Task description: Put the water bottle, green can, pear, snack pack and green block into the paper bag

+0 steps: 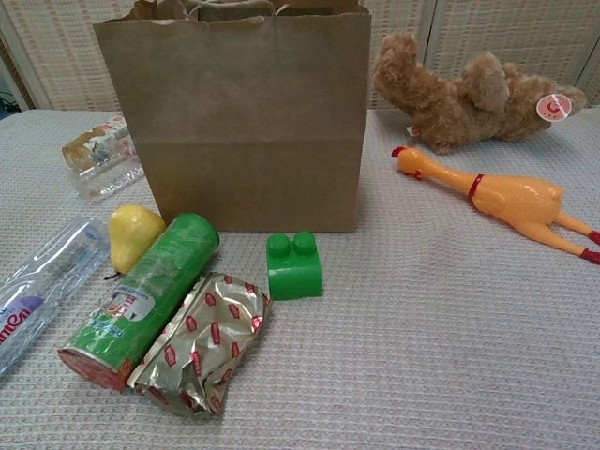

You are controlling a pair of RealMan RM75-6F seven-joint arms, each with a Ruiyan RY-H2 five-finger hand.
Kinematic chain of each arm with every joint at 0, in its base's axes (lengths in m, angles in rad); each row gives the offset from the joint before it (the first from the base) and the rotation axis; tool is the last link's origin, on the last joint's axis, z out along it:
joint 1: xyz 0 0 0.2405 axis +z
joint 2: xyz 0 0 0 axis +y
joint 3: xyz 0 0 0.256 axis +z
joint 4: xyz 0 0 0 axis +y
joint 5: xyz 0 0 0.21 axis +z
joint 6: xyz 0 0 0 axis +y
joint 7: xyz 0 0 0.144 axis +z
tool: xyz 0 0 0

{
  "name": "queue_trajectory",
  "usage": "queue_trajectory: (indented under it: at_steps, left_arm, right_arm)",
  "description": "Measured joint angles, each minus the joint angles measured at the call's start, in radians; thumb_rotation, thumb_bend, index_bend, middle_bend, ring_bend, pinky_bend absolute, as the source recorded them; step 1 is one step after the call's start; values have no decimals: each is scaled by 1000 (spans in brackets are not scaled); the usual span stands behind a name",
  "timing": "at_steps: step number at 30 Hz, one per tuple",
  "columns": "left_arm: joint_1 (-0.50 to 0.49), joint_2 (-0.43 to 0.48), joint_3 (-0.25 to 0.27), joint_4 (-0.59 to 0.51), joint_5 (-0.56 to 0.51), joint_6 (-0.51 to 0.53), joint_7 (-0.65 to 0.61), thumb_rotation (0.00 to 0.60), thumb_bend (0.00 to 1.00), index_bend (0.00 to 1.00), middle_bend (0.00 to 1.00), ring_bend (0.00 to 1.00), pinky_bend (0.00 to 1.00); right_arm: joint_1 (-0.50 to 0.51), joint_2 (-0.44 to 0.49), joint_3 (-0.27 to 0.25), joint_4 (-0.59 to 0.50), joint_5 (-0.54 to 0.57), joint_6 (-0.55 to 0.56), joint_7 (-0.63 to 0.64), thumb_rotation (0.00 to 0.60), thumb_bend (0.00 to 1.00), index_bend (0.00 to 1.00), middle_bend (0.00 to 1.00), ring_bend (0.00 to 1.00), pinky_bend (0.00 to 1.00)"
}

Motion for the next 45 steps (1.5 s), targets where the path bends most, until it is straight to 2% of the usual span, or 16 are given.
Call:
queue_trajectory:
  at_steps: [8, 14, 23, 30, 33, 37, 45]
  left_arm:
    - [-6, 6, 15, 4, 29, -15, -7, 600, 394, 0, 0, 0, 55]
    - [-51, 25, 49, 56, 131, -70, -23, 600, 394, 0, 0, 0, 63]
    - [-179, 42, 94, 229, 395, -113, -26, 600, 394, 0, 0, 0, 58]
    - [-382, 36, 145, 405, 721, -134, 5, 600, 394, 0, 0, 0, 51]
    - [-462, 32, 172, 458, 801, -154, 27, 600, 395, 0, 0, 0, 51]
    - [-515, 20, 196, 480, 833, -195, 52, 600, 395, 0, 0, 0, 51]
    - [-583, 3, 214, 518, 826, -256, 58, 600, 377, 0, 0, 0, 49]
  right_arm:
    - [2, 7, -7, -8, -2, -11, 8, 600, 58, 0, 0, 0, 0]
    - [6, 15, -13, -20, -4, -23, 14, 600, 57, 0, 0, 0, 0]
    - [16, 15, -18, -27, -17, -33, 9, 600, 57, 0, 0, 0, 0]
    - [24, 17, -23, -44, -18, -47, 5, 600, 57, 0, 0, 0, 0]
    - [25, 20, -25, -50, -14, -53, 16, 600, 58, 0, 0, 0, 0]
    - [26, 28, -27, -60, -8, -63, 30, 600, 57, 0, 0, 0, 0]
    - [28, 33, -30, -64, -5, -70, 40, 600, 58, 0, 0, 0, 0]
